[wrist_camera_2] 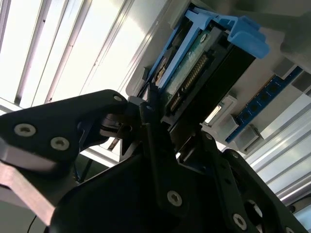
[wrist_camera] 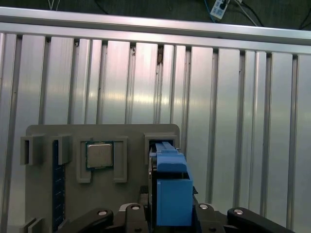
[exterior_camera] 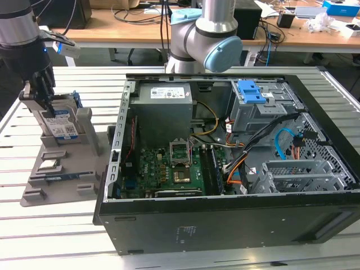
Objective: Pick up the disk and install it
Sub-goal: 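Pick up the disk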
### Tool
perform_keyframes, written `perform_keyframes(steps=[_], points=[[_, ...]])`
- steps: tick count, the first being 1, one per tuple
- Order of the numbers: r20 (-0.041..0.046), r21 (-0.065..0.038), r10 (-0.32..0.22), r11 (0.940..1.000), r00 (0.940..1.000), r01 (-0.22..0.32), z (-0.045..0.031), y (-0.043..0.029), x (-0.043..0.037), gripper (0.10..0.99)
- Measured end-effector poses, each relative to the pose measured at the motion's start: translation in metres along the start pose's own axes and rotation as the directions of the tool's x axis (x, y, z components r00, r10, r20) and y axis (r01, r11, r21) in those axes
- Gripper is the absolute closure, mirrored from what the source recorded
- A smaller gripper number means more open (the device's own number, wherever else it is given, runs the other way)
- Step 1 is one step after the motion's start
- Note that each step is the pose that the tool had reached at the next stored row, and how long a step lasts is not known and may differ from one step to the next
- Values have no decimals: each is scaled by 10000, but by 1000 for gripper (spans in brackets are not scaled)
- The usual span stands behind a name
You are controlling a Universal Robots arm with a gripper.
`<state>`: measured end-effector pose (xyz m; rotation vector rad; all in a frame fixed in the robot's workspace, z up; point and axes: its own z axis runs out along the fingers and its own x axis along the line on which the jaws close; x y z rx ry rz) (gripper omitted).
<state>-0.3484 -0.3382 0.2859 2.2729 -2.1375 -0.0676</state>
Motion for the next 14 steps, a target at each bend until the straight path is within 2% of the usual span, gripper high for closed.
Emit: perform_keyframes(steps=[9, 14], points=[[-3, -1, -7, 10000, 10000, 7, -3, 0, 0, 722], [-3, -1, -7, 10000, 10000, 7, -40, 1, -9, 722]])
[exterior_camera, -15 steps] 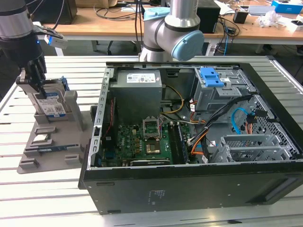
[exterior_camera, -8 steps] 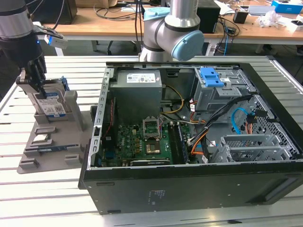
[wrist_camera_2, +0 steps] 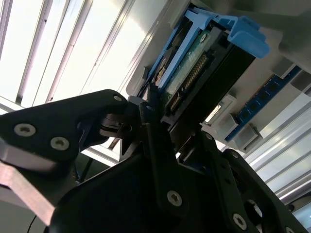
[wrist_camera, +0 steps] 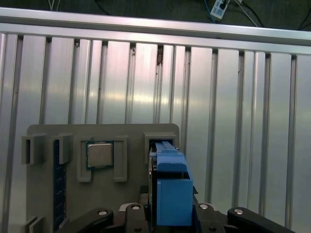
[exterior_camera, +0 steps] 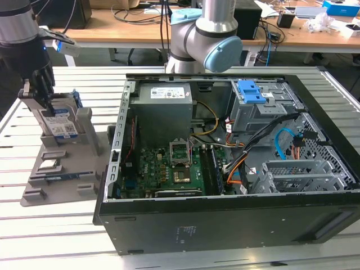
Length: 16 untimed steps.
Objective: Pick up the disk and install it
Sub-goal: 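Pick up the disk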
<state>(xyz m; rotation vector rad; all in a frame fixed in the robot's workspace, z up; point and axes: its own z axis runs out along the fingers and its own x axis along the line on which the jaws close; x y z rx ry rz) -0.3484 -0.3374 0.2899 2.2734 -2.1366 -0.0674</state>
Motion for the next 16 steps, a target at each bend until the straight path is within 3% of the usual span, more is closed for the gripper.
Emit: perform_keyframes(steps=[16], points=[[0, 0, 1, 10000, 10000, -1, -260, 10, -27, 722]])
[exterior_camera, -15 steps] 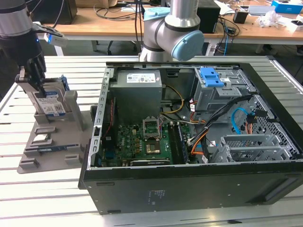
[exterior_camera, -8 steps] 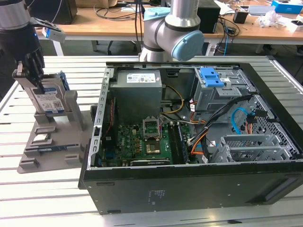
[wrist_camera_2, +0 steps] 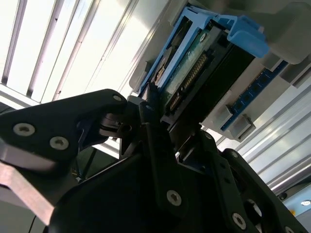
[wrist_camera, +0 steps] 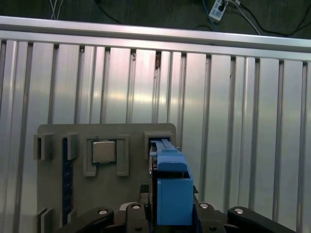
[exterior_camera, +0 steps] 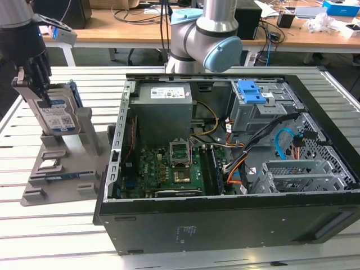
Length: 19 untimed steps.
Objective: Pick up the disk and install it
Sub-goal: 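Pick up the disk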
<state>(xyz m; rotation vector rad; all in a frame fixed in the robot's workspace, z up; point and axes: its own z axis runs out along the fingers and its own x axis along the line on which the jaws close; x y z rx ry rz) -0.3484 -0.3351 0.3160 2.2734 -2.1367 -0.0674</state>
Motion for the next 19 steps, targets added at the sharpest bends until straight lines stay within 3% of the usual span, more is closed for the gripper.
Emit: perform_keyframes(steps=[10, 19], points=[[0, 0, -1, 10000, 10000, 1, -180, 6, -18, 722], [0, 0, 0, 10000, 10000, 0, -389, 14, -39, 722]])
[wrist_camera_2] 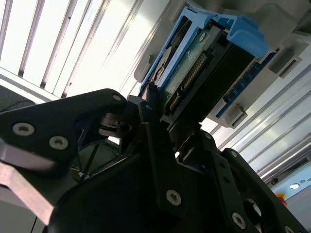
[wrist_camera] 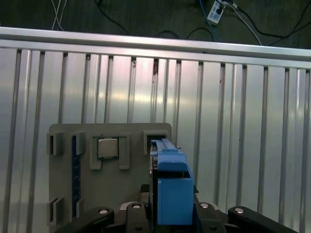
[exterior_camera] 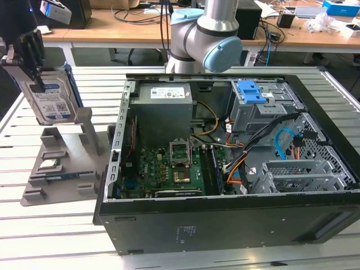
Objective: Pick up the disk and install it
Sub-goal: 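Pick up the disk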
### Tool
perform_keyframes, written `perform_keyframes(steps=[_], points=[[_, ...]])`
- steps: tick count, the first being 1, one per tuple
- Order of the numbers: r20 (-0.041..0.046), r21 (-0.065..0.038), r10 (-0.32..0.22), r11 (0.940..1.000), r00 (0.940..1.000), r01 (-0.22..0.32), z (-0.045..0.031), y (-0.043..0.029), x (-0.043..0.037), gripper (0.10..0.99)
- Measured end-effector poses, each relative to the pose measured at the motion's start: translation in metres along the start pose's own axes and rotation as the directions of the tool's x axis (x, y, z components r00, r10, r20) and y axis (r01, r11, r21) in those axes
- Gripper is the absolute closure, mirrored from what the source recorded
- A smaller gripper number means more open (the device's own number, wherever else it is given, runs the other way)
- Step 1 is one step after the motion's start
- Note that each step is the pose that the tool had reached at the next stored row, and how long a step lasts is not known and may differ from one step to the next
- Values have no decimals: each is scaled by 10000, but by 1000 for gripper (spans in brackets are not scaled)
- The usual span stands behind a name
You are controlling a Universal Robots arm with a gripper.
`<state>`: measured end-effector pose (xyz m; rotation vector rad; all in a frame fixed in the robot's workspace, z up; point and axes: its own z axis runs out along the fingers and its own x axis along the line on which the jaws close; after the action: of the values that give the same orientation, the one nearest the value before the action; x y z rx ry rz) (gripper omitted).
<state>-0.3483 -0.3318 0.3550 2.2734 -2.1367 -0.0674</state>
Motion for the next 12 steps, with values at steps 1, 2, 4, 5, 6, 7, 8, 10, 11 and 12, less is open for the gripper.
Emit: perform_keyframes(steps=[1, 2, 4, 5, 6, 7, 8, 10, 11, 12], points=[[0, 0, 0, 10000, 10000, 0, -28, 1, -3, 722], [0, 0, 0, 10000, 10000, 0, -46, 2, -5, 722], [0, 0, 0, 10000, 10000, 0, -85, 3, -9, 722], [0, 1, 0, 10000, 10000, 0, -108, 4, -12, 722], [-1, 0, 0, 10000, 10000, 0, -126, 5, -13, 722], [0, 0, 0, 10000, 10000, 0, -152, 6, -15, 722], [0, 0, 0, 10000, 10000, 0, -169, 7, -16, 722], [-1, 0, 0, 10000, 10000, 0, -228, 9, -19, 722], [0, 0, 0, 10000, 10000, 0, -244, 10, -20, 722], [0, 1, 0, 10000, 10000, 0, -260, 10, -21, 722]])
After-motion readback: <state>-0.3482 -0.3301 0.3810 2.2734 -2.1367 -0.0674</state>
